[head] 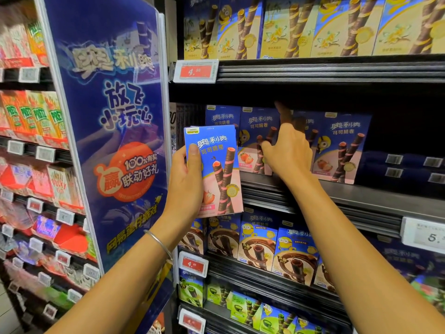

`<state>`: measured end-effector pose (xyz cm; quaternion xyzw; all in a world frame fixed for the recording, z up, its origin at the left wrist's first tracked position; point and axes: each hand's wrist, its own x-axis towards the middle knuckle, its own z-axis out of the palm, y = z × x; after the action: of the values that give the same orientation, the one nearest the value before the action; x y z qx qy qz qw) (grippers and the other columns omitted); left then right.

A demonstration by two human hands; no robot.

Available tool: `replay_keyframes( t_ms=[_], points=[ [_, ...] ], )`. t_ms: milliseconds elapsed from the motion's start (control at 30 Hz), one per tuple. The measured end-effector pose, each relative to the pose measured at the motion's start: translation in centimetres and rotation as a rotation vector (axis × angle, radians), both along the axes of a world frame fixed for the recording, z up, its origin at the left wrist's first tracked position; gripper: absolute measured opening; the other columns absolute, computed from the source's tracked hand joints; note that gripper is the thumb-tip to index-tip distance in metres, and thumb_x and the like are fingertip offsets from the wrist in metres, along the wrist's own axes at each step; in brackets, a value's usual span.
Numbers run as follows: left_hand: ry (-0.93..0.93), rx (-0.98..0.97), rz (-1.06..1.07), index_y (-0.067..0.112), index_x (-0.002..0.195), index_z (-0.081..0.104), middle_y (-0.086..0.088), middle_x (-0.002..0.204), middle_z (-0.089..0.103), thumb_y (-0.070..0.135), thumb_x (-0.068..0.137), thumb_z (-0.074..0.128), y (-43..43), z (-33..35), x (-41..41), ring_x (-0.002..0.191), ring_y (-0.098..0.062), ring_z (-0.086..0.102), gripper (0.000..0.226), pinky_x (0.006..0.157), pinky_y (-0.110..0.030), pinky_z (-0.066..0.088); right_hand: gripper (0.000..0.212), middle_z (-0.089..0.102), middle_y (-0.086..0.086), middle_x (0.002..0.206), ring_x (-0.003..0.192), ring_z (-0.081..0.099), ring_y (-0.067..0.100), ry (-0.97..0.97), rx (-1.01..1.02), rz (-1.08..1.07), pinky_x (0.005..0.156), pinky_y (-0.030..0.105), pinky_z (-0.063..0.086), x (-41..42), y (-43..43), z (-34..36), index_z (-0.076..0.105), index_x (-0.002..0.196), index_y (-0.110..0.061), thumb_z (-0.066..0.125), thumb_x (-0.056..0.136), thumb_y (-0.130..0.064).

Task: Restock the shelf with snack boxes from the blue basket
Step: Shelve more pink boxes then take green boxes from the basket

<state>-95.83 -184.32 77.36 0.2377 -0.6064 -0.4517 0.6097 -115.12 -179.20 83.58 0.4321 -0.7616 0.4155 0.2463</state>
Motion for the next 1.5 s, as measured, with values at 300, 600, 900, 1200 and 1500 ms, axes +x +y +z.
replay_keyframes(
  t_ms=[300,600,900,1200,1500],
  points=[
    [0.044,-0.024,-0.026,0.007,0.127,0.058,0.009,0.101,0.079,0.054,0.108,0.036,0.3,0.3,-1.0,0.082,-0.001,0.076,0.056,0.063,-0.013,0.054,0.040,0.069,-0.001,0.096,0.084,0.067,0.014,-0.355,-0.171,0.624,0.071,0.033,0.053,3.7,4.6,0.5,0.056,0.125,-0.022,0.069,0.092,-0.039],
    [0.102,-0.005,-0.143,0.016,0.120,0.052,0.021,0.088,0.075,0.050,0.109,0.043,1.5,1.2,-3.4,0.082,-0.001,0.076,0.036,0.064,-0.016,0.057,0.055,0.067,-0.008,0.106,0.083,0.070,0.012,-0.232,-0.076,0.702,0.073,0.038,0.062,3.9,6.8,0.5,0.053,0.133,-0.029,0.080,0.085,-0.025],
    [0.132,-0.068,-0.018,0.014,0.126,0.056,0.014,0.097,0.067,0.041,0.107,0.058,0.3,1.6,-4.5,0.082,0.011,0.066,0.033,0.070,-0.011,0.051,0.050,0.066,-0.014,0.103,0.080,0.068,-0.001,-0.202,-0.187,0.610,0.060,0.019,0.054,-0.5,9.8,2.5,0.055,0.127,-0.027,0.079,0.084,-0.017],
    [0.132,-0.059,0.022,0.011,0.129,0.056,0.005,0.113,0.071,0.034,0.103,0.062,0.0,1.9,-4.8,0.095,0.000,0.072,0.036,0.077,-0.019,0.056,0.046,0.065,0.006,0.111,0.098,0.063,0.025,-0.157,-0.209,0.101,0.082,0.039,0.053,-5.7,10.3,2.1,0.054,0.111,-0.019,0.079,0.079,-0.041],
    [0.100,-0.032,0.008,0.015,0.130,0.055,0.006,0.115,0.071,0.030,0.107,0.060,0.8,1.9,-5.0,0.104,-0.011,0.074,0.028,0.086,-0.030,0.058,0.041,0.065,0.015,0.109,0.095,0.064,0.040,-0.132,-0.081,-0.109,0.075,0.047,0.054,-5.0,7.8,1.2,0.044,0.091,-0.023,0.074,0.081,-0.049]
  ],
)
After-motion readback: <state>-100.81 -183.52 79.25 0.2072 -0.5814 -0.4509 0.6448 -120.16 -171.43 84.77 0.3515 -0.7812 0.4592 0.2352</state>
